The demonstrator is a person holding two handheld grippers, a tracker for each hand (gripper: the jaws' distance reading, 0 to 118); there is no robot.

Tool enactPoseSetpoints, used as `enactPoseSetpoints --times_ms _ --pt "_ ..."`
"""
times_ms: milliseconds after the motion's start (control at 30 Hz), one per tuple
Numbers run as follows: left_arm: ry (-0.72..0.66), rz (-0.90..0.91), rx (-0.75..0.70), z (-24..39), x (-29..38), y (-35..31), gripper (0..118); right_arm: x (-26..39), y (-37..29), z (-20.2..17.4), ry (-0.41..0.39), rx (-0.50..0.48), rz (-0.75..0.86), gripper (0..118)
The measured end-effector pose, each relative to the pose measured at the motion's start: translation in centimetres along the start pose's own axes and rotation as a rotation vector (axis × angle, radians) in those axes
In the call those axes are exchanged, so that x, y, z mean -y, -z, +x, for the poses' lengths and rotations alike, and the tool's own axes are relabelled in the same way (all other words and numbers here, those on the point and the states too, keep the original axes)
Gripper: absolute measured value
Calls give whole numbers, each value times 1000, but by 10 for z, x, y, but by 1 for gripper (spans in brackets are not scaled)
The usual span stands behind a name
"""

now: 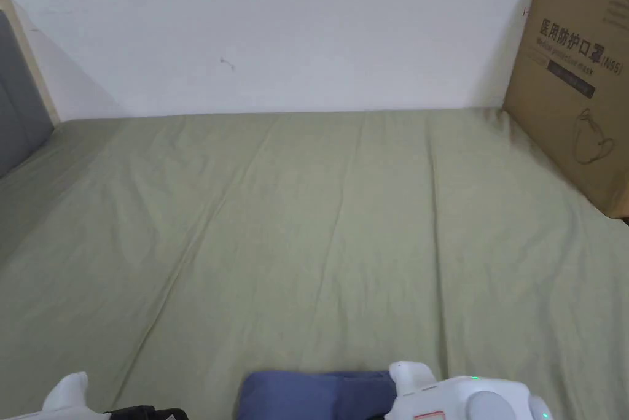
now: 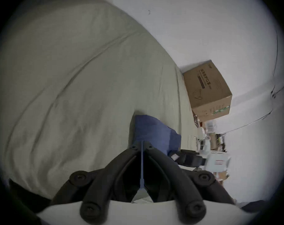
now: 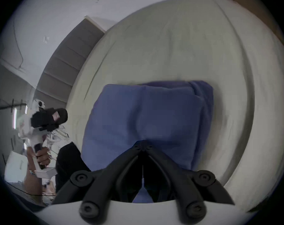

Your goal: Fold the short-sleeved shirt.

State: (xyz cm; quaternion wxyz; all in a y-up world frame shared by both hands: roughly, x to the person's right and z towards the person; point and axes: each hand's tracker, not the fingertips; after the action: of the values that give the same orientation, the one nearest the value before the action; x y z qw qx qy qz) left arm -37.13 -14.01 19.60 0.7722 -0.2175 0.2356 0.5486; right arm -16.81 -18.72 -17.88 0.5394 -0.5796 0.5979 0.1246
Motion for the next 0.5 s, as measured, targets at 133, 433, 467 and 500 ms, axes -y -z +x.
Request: enactPoseSetpoints --times_ms 133,433,467,500 --pt "29 -57 41 4 4 18 22 7 -16 27 78 -30 14 0" --pt "51 -278 235 -20 4 110 118 13 -23 33 109 -68 17 0" --pt "44 -290 261 -22 8 119 118 13 -23 35 109 -74 17 0" --pt "33 -291 327 -15 1 126 118 14 -23 36 114 -81 18 0"
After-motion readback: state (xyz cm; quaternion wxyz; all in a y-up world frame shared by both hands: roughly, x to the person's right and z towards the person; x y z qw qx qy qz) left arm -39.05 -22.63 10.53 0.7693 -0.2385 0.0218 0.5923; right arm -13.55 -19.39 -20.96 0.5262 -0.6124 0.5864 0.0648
